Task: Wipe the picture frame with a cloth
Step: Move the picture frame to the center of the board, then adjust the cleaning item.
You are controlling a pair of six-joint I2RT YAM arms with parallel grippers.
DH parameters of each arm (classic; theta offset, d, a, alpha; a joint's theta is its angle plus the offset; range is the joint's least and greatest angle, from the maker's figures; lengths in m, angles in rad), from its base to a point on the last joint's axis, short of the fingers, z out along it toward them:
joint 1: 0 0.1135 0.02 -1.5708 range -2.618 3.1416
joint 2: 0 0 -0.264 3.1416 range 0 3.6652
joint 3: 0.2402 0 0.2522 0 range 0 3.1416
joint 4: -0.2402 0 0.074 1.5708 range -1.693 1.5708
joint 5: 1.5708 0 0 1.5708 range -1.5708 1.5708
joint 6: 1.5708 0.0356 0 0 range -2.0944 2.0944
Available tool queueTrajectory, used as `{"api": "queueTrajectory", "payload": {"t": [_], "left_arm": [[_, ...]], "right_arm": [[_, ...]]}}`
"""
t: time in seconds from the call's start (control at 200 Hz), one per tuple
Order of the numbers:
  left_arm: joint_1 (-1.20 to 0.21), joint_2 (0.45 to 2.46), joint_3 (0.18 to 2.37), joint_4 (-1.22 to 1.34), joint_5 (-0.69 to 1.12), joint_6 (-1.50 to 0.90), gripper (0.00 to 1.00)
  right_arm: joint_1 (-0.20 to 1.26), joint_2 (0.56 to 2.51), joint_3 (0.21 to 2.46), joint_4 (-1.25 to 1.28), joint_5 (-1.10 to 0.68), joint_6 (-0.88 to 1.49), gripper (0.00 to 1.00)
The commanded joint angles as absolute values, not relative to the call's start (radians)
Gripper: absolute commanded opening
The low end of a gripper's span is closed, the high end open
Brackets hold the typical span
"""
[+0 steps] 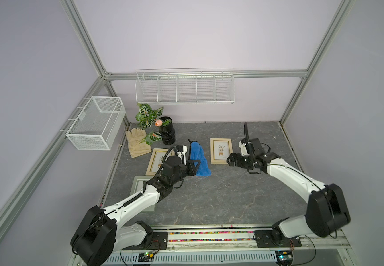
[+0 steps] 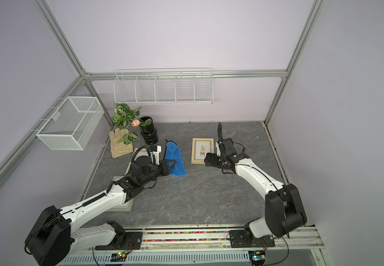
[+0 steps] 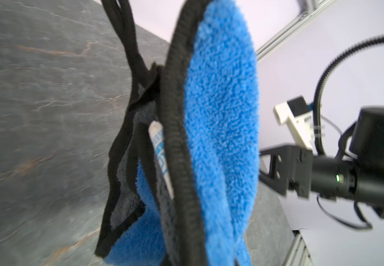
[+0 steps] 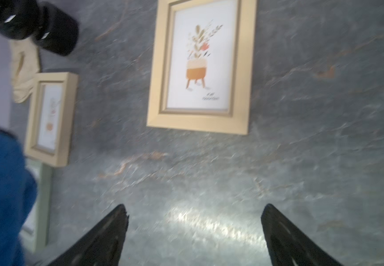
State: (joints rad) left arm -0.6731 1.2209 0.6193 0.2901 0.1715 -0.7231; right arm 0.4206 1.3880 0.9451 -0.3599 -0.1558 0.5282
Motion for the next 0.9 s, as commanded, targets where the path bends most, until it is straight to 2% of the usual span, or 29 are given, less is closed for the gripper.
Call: {"api": "queueTrajectory", "payload": {"t": [0.0, 0.185, 0.32, 0.495, 0.76, 0.895], "left_arm": [[-0.668, 1.256, 0.601, 0.501, 0.232, -0.77, 0.0], [-0.679, 1.306, 0.607, 0.616, 0.291, -0.785, 0.0], [-0.704, 1.312, 0.617, 0.636, 0.302, -0.776, 0.0], [-0.741, 1.314, 0.62, 0.684, 0.328, -0.777, 0.0], [-0.779, 1.349, 0.644, 0.732, 0.362, -0.776, 0.0], [-0.781, 1.364, 0.656, 0.729, 0.374, -0.768, 0.0]], "right_arm": [[0.445, 1.286, 0.836, -0.165, -0.338, 0.654, 0.93], [0.49, 1.193, 0.778, 0.032, -0.431, 0.763, 0.94], [0.505, 1.197, 0.762, 0.179, -0.47, 0.848, 0.93], [0.509, 1.229, 0.776, 0.25, -0.478, 0.896, 0.9], [0.545, 1.288, 0.794, 0.353, -0.537, 0.951, 0.8], [0.56, 1.296, 0.792, 0.347, -0.539, 0.94, 0.67]]}}
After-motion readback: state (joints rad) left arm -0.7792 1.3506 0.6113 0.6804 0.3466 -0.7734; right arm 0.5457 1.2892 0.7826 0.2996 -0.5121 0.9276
